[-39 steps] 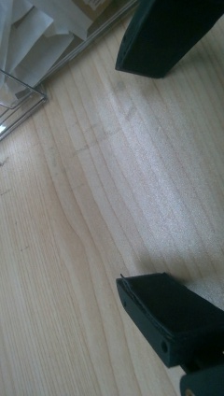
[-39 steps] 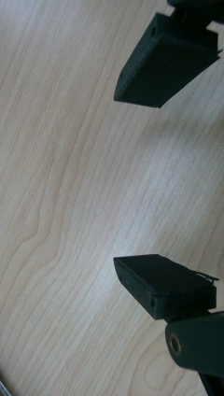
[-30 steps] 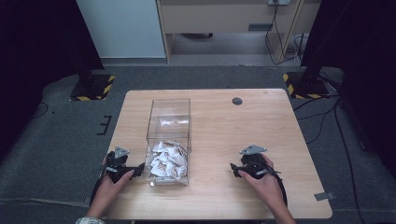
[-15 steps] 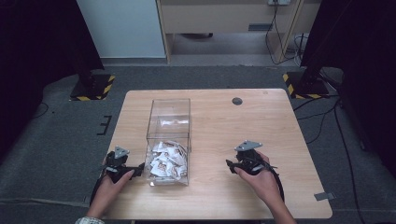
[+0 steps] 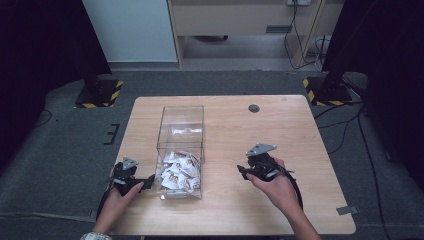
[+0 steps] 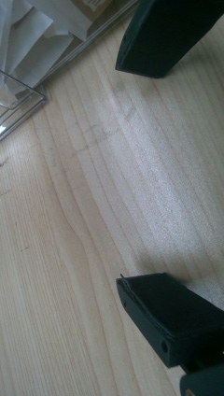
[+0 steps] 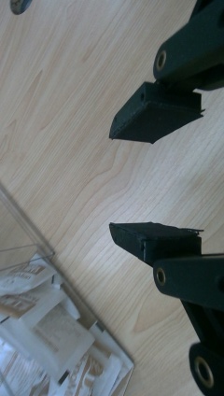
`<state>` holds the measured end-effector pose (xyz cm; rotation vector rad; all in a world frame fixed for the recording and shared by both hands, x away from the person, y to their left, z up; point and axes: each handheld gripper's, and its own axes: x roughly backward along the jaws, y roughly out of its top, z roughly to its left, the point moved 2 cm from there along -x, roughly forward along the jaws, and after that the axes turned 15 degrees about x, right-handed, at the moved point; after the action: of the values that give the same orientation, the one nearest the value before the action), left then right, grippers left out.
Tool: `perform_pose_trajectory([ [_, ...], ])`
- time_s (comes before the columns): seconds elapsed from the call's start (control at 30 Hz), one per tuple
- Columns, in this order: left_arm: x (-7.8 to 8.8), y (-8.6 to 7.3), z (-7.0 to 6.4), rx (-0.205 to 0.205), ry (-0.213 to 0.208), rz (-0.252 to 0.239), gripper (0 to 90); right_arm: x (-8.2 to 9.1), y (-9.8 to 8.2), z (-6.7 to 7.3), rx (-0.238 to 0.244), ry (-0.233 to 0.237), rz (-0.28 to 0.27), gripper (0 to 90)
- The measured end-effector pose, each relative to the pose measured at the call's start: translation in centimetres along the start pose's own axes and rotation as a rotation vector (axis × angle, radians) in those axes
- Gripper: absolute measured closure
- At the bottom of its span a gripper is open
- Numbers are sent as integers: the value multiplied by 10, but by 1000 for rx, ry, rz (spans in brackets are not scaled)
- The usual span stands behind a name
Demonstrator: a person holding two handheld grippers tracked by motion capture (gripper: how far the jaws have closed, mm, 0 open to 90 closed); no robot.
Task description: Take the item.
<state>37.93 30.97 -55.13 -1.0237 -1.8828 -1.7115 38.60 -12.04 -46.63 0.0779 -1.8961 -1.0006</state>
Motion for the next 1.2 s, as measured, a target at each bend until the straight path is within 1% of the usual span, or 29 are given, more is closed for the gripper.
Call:
perform_pose_trajectory([
  [0.2, 0, 0, 0, 0, 0, 0, 0, 3, 15, 4, 32, 13, -7, 530],
  [0.3, 0, 0, 0, 0, 0, 0, 0, 4, 24, 6, 35, 29, -20, 553],
  [0.47, 0, 0, 0, 0, 0, 0, 0, 4, 38, 11, 52, 50, -35, 576],
  [0.53, 0, 0, 0, 0, 0, 0, 0, 5, 44, 12, 66, 53, -36, 585],
  [0.67, 0, 0, 0, -1, 0, 1, 0, 6, 55, 16, 77, 65, -53, 599],
  [0.73, 0, 0, 0, 0, 0, 0, 0, 6, 60, 18, 85, 69, -54, 603],
  [0.9, 0, 0, 0, 0, 0, 0, 0, 9, 71, 21, 93, 77, -83, 628],
  [1.2, 0, 0, 0, 0, 0, 0, 0, 11, 87, 28, 109, 101, -103, 682],
])
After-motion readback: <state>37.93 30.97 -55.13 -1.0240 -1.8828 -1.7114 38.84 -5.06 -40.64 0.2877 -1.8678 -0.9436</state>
